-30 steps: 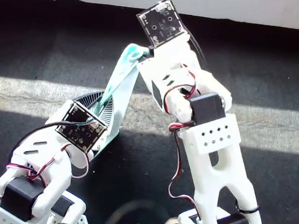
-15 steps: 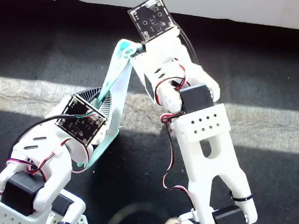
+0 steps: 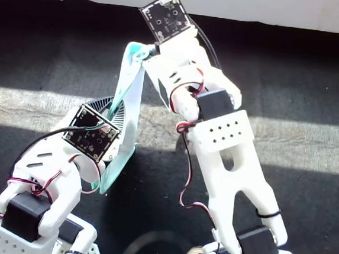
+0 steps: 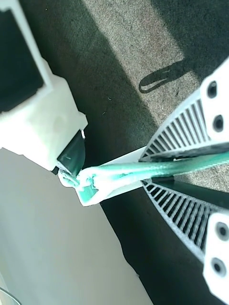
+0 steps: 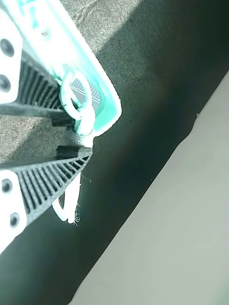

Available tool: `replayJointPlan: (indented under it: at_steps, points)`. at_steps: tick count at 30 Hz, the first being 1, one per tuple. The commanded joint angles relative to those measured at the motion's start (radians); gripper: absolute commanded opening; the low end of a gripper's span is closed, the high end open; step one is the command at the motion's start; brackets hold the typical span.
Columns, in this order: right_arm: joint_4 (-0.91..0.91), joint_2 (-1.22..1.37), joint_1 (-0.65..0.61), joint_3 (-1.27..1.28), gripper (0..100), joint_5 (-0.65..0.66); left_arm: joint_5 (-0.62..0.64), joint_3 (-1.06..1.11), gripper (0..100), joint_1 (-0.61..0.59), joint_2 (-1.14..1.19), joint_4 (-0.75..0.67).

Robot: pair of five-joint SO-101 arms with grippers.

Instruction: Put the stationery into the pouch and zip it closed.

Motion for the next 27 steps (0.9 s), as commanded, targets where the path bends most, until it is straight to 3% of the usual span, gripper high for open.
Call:
replayJointPlan:
  at_steps: [1, 13, 27]
  points:
    - [-0.039, 0.156, 0.174, -0.074, 0.5, 0.006, 0.006, -0.035, 1, -0.001, -0.104, 0.06]
    - [0.053, 0.386, 0.214, -0.308, 0.5, 0.002, 0.006, -0.015, 1, -0.001, -0.185, 0.101]
    - [0.074, 0.495, 0.286, -0.374, 0.5, 0.002, 0.006, -0.021, 1, -0.002, -0.208, 0.103]
